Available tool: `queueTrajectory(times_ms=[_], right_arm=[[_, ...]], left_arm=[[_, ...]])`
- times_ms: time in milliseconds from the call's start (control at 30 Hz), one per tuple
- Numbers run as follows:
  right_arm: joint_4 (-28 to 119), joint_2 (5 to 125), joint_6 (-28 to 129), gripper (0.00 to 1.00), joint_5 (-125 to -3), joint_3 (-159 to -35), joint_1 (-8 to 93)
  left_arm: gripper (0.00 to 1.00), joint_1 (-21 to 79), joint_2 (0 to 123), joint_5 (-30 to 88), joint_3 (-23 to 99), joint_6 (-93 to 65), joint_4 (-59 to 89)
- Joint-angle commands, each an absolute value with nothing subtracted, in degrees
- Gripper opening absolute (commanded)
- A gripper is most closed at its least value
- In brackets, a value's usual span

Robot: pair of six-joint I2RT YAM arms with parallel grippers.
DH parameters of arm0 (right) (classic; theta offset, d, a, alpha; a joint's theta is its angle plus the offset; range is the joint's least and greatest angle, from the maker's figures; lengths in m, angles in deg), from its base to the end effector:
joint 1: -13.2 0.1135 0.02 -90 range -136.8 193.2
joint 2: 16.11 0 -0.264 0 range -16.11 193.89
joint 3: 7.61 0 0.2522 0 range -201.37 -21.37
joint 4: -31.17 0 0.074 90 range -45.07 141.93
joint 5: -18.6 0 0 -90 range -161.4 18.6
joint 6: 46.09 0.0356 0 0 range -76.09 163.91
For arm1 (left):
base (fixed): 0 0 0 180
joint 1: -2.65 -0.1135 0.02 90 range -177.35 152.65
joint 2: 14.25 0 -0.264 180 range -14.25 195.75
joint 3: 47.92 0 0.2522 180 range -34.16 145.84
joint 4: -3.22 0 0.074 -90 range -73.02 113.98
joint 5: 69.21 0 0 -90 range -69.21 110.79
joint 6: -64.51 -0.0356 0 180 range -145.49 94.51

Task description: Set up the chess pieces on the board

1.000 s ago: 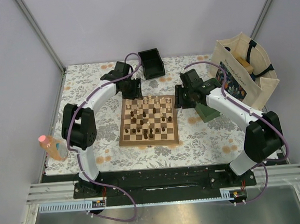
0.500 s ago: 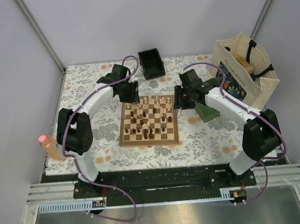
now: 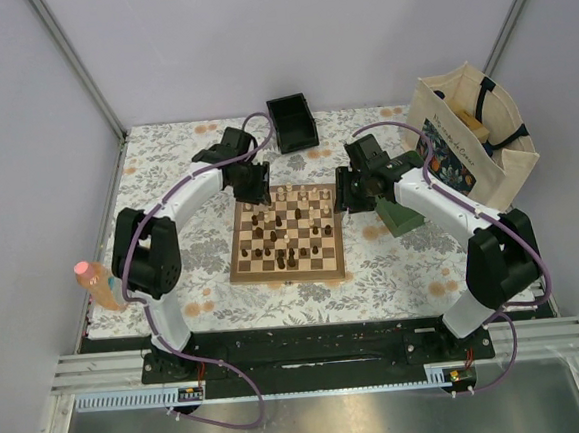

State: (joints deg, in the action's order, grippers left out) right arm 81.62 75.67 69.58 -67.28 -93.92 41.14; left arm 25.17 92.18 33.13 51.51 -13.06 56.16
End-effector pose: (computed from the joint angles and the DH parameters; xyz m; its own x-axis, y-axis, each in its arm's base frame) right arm 0.2997 0.1619 0.2626 -0.8773 0.0238 -0.4793 -0.1363 0.9453 0.2964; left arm 0.3661 -0.1600 0.2418 -0.8826 0.1383 -0.4494 0.2899 0.9126 -0.2885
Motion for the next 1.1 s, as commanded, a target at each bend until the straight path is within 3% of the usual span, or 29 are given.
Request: queueTrajectory(times_ms=[0, 1067], right_arm=[[80.3, 75.8, 69.9, 0.50, -66.7, -96.2, 40.8], [79.8, 76.3, 69.9, 0.49, -66.2, -95.5, 40.7]], left_arm=[[0.41, 25.5, 93.6, 32.6, 53.0, -13.9, 56.5], [0.28, 26.2, 97.5, 31.7, 56.5, -14.2, 58.0]])
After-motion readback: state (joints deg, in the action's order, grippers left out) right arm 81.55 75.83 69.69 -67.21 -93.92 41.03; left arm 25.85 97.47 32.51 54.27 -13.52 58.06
